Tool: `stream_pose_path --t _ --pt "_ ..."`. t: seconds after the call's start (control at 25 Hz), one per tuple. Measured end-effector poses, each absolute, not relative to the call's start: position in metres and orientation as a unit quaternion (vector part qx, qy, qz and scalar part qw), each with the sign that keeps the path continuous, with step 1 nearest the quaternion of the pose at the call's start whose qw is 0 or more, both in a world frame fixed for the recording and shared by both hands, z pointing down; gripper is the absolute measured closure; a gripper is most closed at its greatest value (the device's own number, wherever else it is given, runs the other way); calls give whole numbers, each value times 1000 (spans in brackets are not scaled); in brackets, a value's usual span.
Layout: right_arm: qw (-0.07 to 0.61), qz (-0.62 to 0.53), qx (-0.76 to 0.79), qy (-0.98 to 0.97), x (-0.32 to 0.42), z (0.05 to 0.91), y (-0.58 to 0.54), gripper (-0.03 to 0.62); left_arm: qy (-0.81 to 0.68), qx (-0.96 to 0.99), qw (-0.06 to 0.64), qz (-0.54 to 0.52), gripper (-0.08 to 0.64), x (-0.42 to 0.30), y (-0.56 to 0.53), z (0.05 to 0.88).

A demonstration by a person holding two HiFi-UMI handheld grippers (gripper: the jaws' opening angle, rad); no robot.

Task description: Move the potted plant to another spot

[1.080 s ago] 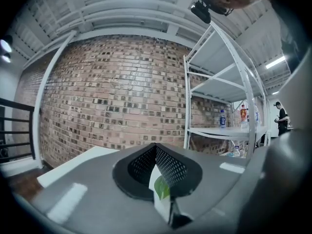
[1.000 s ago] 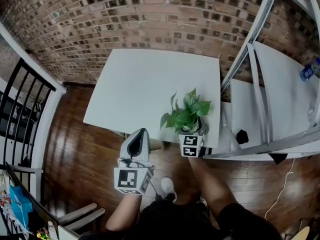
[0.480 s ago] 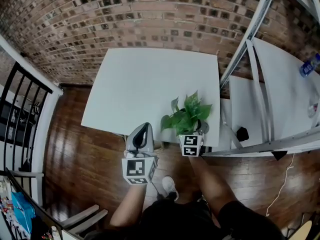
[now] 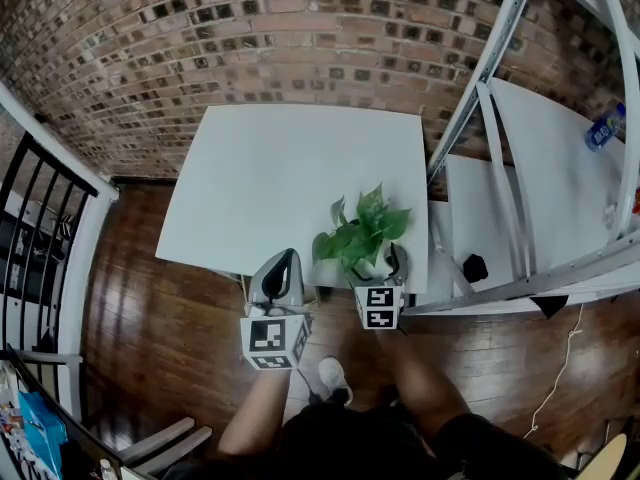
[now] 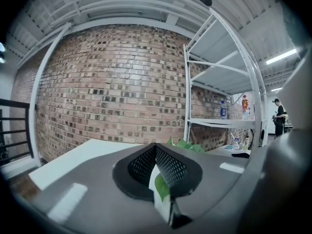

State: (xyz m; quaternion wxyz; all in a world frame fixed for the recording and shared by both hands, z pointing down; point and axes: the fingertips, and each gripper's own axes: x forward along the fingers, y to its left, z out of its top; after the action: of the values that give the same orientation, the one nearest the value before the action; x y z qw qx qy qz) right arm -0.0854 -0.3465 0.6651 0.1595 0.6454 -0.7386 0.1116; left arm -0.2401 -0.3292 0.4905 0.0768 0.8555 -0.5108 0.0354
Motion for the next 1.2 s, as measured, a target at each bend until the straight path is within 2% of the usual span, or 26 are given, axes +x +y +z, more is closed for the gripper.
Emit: stream_pose_path --t 0.12,0.4,0.48,0.92,1.2 --pt "165 114 648 -735 -86 651 -320 169 -510 855 84 32 548 -236 -322 488" --pt "147 63 662 -733 -85 576 -269 515 -505 859 83 19 547 -226 -297 478" --pt "139 57 665 -732 -83 559 -261 589 -503 860 84 17 548 -221 -291 476" --pt "102 63 681 -722 -73 507 -249 591 -489 869 67 29 548 -199 -267 472" --pt "102 50 682 -723 -78 491 -246 591 -481 874 61 19 548 -191 -259 463"
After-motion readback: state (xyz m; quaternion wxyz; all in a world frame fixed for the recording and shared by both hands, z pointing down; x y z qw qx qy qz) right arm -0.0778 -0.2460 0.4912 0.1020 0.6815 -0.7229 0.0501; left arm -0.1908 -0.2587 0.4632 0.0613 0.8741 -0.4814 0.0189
